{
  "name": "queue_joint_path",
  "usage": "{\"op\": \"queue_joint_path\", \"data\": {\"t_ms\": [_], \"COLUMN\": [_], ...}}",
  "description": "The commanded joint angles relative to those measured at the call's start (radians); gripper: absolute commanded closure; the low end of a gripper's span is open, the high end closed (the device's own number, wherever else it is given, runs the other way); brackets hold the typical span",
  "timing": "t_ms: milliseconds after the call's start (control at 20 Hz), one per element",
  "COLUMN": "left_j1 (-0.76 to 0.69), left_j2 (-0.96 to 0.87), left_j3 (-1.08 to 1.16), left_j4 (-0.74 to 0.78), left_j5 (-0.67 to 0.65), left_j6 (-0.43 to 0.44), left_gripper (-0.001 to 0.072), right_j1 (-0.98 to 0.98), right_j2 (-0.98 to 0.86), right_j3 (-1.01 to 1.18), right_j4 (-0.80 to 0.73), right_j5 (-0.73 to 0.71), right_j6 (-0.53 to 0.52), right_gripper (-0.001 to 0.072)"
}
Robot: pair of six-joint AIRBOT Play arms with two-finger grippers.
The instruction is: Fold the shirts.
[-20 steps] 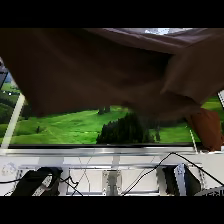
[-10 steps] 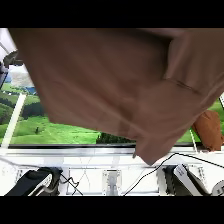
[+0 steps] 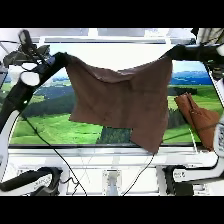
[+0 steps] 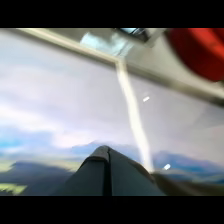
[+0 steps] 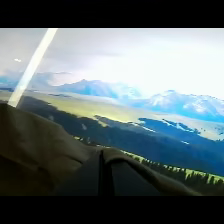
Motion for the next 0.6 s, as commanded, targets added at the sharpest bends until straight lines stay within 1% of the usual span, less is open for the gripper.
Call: {"op": "queue_joint_path", "data": {"t_ms": [0,100,200,300,450,550], "left_j1": [0.072,0.108,0.116,0.113,0.100,0.085], "left_j2": [-0.166,-0.252,-0.314,-0.360,-0.390,-0.404], "left_j3": [0.077,0.195,0.302,0.392,0.444,0.444], "left_j4": [0.425,0.468,0.483,0.482,0.482,0.482], "left_j5": [-0.084,-0.158,-0.165,-0.170,-0.219,-0.317], "left_j6": [-0.351,-0.350,-0.350,-0.350,-0.350,-0.349], "left_gripper": [0.0701,0.0701,0.0701,0.0701,0.0700,0.0700], "right_j1": [0.011,-0.048,-0.095,-0.118,-0.117,-0.107], "right_j2": [-0.167,-0.202,-0.207,-0.207,-0.209,-0.218], "right_j3": [0.002,0.002,0.002,0.006,0.005,0.005], "right_j4": [-0.073,-0.024,0.037,0.087,0.090,0.083], "right_j5": [-0.206,-0.280,-0.356,-0.389,-0.329,-0.256], "right_j6": [0.055,0.072,0.065,0.027,-0.021,-0.023], "right_gripper": [0.0680,0.0680,0.0680,0.0680,0.0680,0.0680]}}
